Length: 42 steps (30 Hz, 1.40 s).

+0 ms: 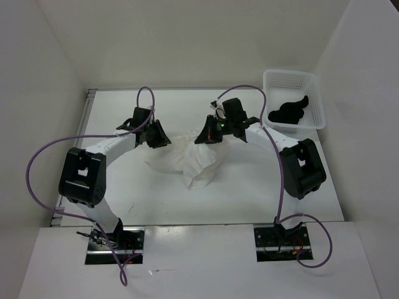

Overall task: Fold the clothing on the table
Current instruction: Fold the skirt

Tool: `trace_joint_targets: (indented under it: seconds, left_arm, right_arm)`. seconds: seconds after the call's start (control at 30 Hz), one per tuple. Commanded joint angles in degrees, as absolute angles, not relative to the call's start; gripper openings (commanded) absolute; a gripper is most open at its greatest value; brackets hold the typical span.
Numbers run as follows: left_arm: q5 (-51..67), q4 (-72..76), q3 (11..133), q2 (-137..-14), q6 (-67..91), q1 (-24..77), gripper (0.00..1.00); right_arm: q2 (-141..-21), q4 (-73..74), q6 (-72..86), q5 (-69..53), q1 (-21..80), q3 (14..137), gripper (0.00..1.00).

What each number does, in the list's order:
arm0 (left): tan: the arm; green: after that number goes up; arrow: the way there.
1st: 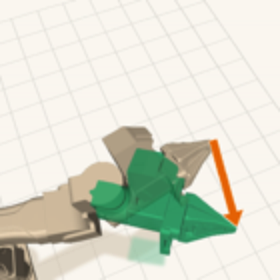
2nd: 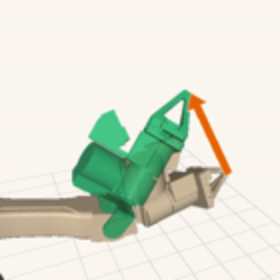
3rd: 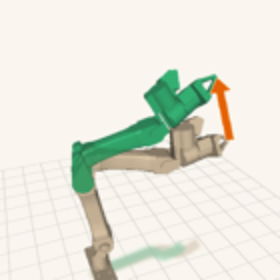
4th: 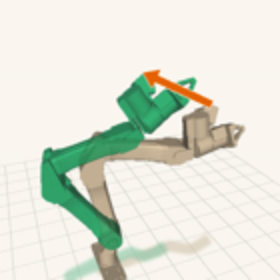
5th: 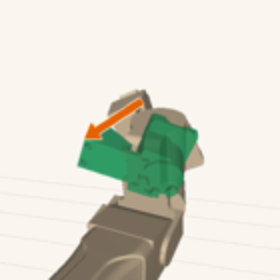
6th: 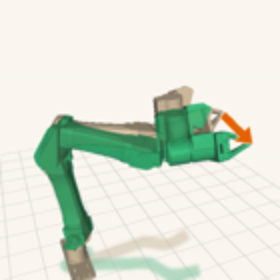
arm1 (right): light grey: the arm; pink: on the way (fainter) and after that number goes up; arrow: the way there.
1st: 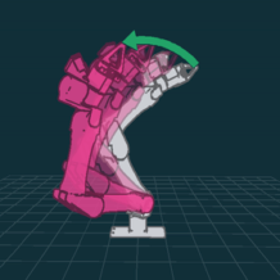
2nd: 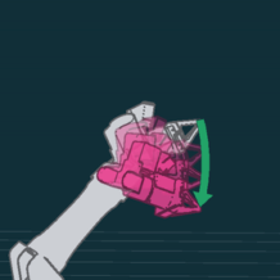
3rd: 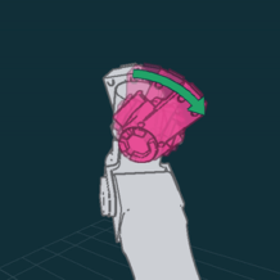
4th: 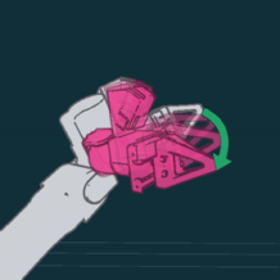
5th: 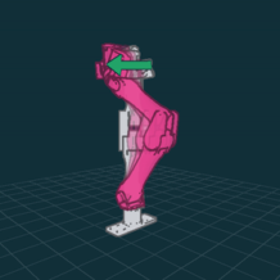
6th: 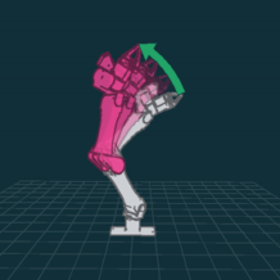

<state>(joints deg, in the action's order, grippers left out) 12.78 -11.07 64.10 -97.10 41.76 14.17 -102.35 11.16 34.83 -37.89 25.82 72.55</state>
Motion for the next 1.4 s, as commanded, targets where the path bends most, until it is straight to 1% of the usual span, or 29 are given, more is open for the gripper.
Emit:
trace_joint_targets:
  seconds: [0.0, 0.1, 0.2, 0.33, 0.37, 0.53, 0.77, 0.8, 0.83, 0.87, 0.93, 0.97, 1.13, 1.2, 1.27, 1.37]
  left_arm:
    - [4.32, -14.68, 60.21, -96.33, 41.48, 13.97, 0.35]
    - [2.64, -11.52, 56.87, -95.8, 43.33, 13.97, 0.35]
    - [3.69, -11.51, 57.65, -99.99, 43.33, 13.97, 0.33]
    - [9.21, -6.43, 56.18, -104.58, 43.86, 15.2, 0.27]
    - [11.66, -3.28, 55.55, -105.2, 45.51, 15.73, 0.27]
    - [20.38, 2.89, 54.93, -108.72, 47.9, 17.05, 0.26]
    - [20.3, 2.11, 54.93, -108.72, 47.29, 18.28, 0.26]
    - [20.3, 2.11, 54.93, -108.2, 47.29, 18.28, 0.26]
    - [20.3, 1.59, 54.93, -108.19, 47.29, 18.28, 0.26]
    - [20.3, 1.58, 54.93, -108.19, 47.29, 18.28, 0.26]
    - [20.3, 1.58, 54.93, -106.97, 46.76, 18.28, 0.26]
    - [20.3, 1.58, 54.41, -106.96, 46.76, 18.28, 0.26]
    - [18.29, -1.57, 54.4, -103.46, 45.09, 18.28, 0.26]
    - [17.15, -4.2, 54.4, -102.22, 44.38, 18.28, 0.26]
    - [14.42, -6.14, 55.02, -99.33, 43.77, 16.88, 0.26]
    - [8.99, -8.44, 55.02, -92.48, 45.08, 13.98, 0.35]
  right_arm:
    - [-98.79, 10.02, 33.75, -37.79, 25.31, 72.77, 0.0]
    - [-98.79, 10.02, 33.75, -38.32, 25.31, 72.77, 0.0]
    - [-99.32, 10.54, 33.23, -38.32, 25.31, 72.77, 0.0]
    - [-100.02, 11.07, 33.22, -38.85, 25.31, 73.92, 0.0]
    - [-100.02, 11.07, 32.7, -38.85, 25.92, 74.61, 0.0]
    - [-104.14, 11.07, 33.31, -39.37, 27.69, 79.27, 0.0]
    - [-113.18, 10.55, 34.54, -39.37, 30.41, 88.49, 0.0]
    - [-114.33, 11.07, 34.54, -39.37, 30.41, 89.38, 0.1]
    - [-115.56, 11.07, 34.54, -39.37, 30.93, 90.25, 0.24]
    - [-117.93, 11.77, 34.54, -38.85, 30.94, 92.0, 0.47]
    - [-119.79, 12.39, 34.54, -38.85, 30.94, 93.51, 0.53]
    - [-120.49, 12.39, 34.54, -38.33, 30.94, 94.73, 0.73]
    - [-121.21, 10.29, 34.01, -38.32, 30.94, 97.12, 0.76]
    - [-118.23, 8.1, 34.01, -38.32, 30.94, 97.65, 0.76]
    - [-115.33, 6.77, 34.01, -37.54, 30.94, 95.28, 0.76]
    - [-108.12, 2.47, 34.01, -36.3, 30.94, 91.24, 0.76]
